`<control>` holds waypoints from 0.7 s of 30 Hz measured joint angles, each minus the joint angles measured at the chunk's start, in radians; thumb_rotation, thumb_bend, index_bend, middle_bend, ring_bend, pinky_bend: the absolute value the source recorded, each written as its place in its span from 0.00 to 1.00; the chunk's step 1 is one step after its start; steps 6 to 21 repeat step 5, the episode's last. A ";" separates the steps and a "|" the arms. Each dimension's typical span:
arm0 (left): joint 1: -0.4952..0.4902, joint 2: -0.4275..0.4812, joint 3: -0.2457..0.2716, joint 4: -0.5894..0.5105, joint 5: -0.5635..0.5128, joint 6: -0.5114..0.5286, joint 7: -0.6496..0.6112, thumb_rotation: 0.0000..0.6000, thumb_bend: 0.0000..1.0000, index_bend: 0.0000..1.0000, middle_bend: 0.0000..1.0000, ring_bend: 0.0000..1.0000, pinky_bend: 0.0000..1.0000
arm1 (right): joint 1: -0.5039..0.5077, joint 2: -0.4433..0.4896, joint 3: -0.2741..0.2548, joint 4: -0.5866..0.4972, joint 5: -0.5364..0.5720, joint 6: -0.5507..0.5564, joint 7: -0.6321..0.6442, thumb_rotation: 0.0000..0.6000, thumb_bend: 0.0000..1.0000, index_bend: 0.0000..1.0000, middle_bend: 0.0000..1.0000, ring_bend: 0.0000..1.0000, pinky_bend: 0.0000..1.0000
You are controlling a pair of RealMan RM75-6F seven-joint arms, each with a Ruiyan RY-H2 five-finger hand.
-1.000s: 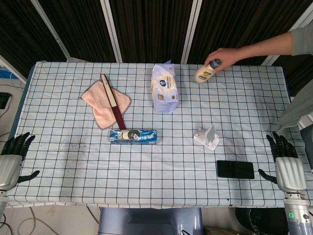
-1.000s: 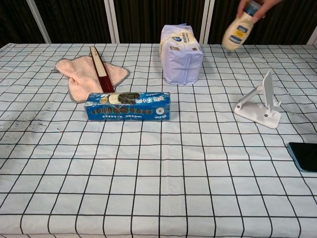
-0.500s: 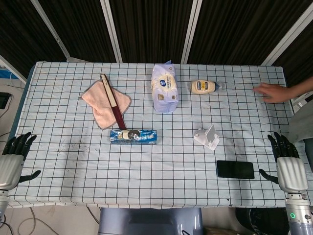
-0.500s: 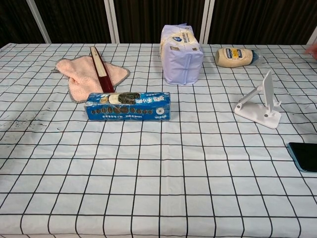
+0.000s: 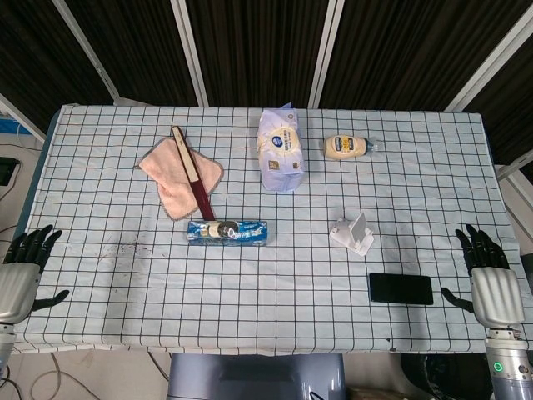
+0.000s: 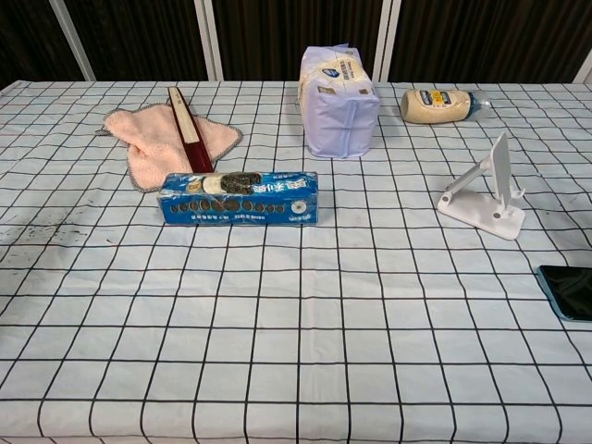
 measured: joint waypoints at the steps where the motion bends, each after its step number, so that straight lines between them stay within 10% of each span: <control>1: 0.000 0.000 0.000 0.000 0.000 0.000 -0.001 1.00 0.00 0.00 0.00 0.00 0.00 | 0.000 0.000 0.000 0.000 0.000 0.000 -0.001 1.00 0.04 0.00 0.00 0.00 0.15; 21: 0.000 0.001 0.000 0.000 0.000 0.000 -0.002 1.00 0.00 0.00 0.00 0.00 0.00 | 0.000 -0.001 0.000 0.000 0.000 0.000 -0.003 1.00 0.04 0.00 0.00 0.00 0.15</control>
